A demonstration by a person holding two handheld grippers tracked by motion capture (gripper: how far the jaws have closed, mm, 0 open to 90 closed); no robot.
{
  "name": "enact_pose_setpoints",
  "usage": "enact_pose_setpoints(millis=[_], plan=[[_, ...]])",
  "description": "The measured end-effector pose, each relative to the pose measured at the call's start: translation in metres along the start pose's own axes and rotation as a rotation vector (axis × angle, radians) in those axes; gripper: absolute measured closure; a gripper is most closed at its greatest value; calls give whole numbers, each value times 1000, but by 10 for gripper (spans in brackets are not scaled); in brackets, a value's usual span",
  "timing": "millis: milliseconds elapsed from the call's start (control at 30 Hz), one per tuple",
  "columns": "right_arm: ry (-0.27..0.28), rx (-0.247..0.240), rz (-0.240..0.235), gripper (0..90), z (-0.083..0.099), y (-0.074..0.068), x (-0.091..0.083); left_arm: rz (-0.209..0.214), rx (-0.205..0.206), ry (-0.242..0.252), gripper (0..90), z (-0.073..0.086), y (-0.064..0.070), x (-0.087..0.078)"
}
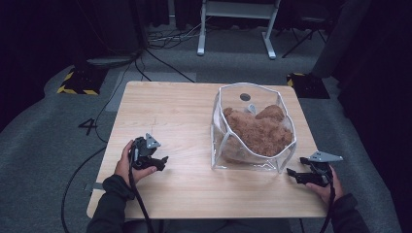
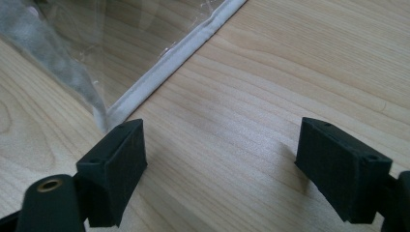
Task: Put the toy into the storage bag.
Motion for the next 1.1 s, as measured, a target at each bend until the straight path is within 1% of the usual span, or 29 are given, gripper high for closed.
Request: enact_pose_setpoints(millis=[33, 233, 267, 367, 500, 567, 633, 667, 767, 833, 933, 967, 1067, 1100], plan=[[0, 0, 0, 180, 0, 0, 0, -1, 4, -3, 170, 1, 0, 0], [0, 0, 0, 180, 0, 0, 0, -4, -3, -17, 170, 11, -1, 3], [0, 0, 0, 180, 0, 0, 0, 3, -7, -15, 170, 12, -1, 3], [0, 0, 0, 179, 0, 0, 0, 1, -19, -13, 170, 16, -2, 4], [0, 1, 0, 180, 0, 0, 0, 11, -29, -29, 170, 22, -2, 5], [0, 0, 0, 180, 0, 0, 0, 3, -22, -35, 170, 24, -1, 6], [0, 0, 0, 180, 0, 0, 0, 3, -28, -32, 170, 27, -1, 6], [0, 0, 0, 180, 0, 0, 0, 8, -37, -31, 170, 28, 0, 6], [0, 0, 0, 180, 0, 0, 0, -1, -31, -39, 170, 33, 0, 8], [0, -1, 0, 180, 0, 0, 0, 8, -43, -38, 170, 36, 1, 10], [0, -1, 0, 182, 0, 0, 0, 7, -46, -34, 170, 39, 1, 10], [0, -1, 0, 182, 0, 0, 0, 16, -56, -30, 170, 40, 2, 9], [-1, -2, -1, 182, 0, 0, -1, 25, -78, -20, 169, 43, 1, 9], [0, -2, -1, 182, 0, 0, -1, 27, -93, -15, 166, 44, 1, 8]])
Point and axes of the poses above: each handheld gripper's, and its own axes: x roughly forward along the jaws, z roughly out of its underside, y roughly to its right, the point moved 8 cm from there along x, roughly forward along the jaws, and after that the axes turned 14 degrees about -x, right-handed, at the moved point
